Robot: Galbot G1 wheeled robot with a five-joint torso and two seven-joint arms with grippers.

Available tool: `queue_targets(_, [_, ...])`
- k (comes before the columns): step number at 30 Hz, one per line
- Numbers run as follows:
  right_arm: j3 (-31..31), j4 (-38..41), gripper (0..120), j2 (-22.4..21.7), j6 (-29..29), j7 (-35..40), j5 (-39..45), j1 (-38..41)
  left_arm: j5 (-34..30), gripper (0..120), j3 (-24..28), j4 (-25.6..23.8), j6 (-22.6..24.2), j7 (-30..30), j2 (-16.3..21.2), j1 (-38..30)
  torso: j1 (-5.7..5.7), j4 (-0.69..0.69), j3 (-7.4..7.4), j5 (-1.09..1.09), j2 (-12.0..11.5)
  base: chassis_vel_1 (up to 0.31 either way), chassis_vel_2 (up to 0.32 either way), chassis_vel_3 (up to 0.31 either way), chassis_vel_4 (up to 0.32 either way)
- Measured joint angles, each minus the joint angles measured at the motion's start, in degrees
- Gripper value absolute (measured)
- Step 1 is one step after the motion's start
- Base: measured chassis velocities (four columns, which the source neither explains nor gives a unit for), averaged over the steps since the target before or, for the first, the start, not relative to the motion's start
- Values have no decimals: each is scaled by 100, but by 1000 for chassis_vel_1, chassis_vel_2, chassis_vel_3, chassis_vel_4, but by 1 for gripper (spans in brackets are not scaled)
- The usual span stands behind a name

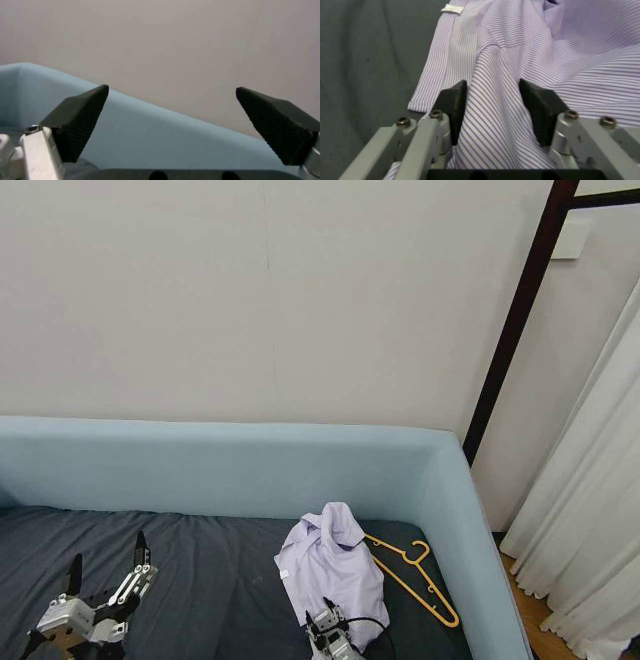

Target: Pick up the clothes from the sofa and hang them on the clothes hanger.

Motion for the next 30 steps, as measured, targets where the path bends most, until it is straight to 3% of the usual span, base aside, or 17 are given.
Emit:
queue_targets(11, [108,126,0,-127,17,-82,68,-60,-36,100,17,5,4,-16,33,-4,0,0,0,0,0,0,0,0,0])
queue_targets(17, [159,217,0,-200,226,-341,367,-80,-49,100,37,7,5,-18,53,-23,0,0,0,0,0,0,0,0,0])
queue_targets(30, [575,919,0,-412,1512,-2245,2942,62,-107,100,52,-2,11,-28,160,-49,1,0,0,0,0,0,0,0,0])
